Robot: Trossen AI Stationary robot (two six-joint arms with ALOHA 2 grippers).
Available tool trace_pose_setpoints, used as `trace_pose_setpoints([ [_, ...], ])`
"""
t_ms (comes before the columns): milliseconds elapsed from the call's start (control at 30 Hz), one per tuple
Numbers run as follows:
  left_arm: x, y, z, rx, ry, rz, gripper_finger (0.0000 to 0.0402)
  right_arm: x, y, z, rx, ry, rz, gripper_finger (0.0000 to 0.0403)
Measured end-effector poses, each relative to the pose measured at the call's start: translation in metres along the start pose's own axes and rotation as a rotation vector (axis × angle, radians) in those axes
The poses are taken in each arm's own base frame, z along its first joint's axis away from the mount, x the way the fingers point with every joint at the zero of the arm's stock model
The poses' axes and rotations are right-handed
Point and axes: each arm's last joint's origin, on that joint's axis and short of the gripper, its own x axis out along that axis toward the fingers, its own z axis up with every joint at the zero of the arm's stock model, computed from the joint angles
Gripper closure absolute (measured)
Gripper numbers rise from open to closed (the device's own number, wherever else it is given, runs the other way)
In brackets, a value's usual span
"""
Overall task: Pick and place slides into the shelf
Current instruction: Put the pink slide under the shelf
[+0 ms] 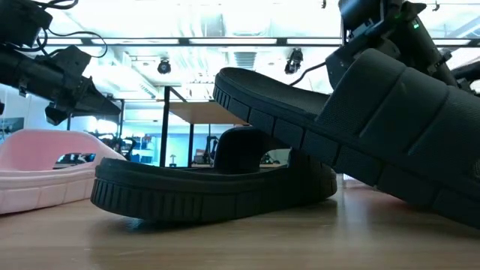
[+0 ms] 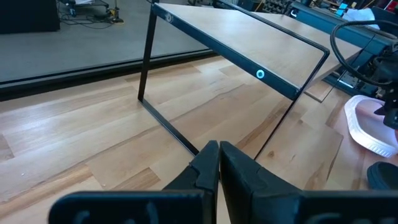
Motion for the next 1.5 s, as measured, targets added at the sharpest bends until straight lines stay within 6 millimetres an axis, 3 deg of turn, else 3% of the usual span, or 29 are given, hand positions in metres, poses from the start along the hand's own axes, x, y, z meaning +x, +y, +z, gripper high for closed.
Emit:
trace_pose_setpoints([
  [233, 0.000, 0.000, 0.000, 0.000, 0.001, 0.000, 0.0402, 0.008, 0.000, 0.000, -0.012, -0.011, -0.004, 0.0368],
  [333, 0.000, 0.000, 0.000, 0.000, 0.001, -0.002, 0.0402, -0.001, 0.000, -0.003, -0.018, -0.086, 0.023, 0.0388],
  [633, 0.000, 0.000, 0.000, 0.001, 0.002, -0.001, 0.0402, -0.062, -0.029, -0.016, -0.021, -0.253, 0.143, 0.0390],
  [867, 0.000, 0.000, 0.000, 0.001, 0.002, 0.001, 0.0402, -0.122, -0.053, -0.041, -0.230, -0.453, 0.512, 0.0390],
  [1033, 0.000, 0.000, 0.000, 0.001, 0.001, 0.003, 0.0402, -0.173, -0.071, -0.052, -0.303, -0.765, 0.805, 0.0390],
  [1167, 0.000, 0.000, 0.000, 0.001, 0.001, 0.002, 0.0402, -0.201, -0.086, -0.041, -0.284, -1.084, 0.716, 0.0390],
  [1233, 0.000, 0.000, 0.000, 0.000, 0.000, 0.002, 0.0402, -0.209, -0.089, -0.031, -0.281, -1.162, 0.637, 0.0390],
  [1500, 0.000, 0.000, 0.000, 0.002, 0.002, 0.003, 0.0402, -0.212, -0.091, 0.026, -0.351, -1.164, 0.347, 0.0390],
])
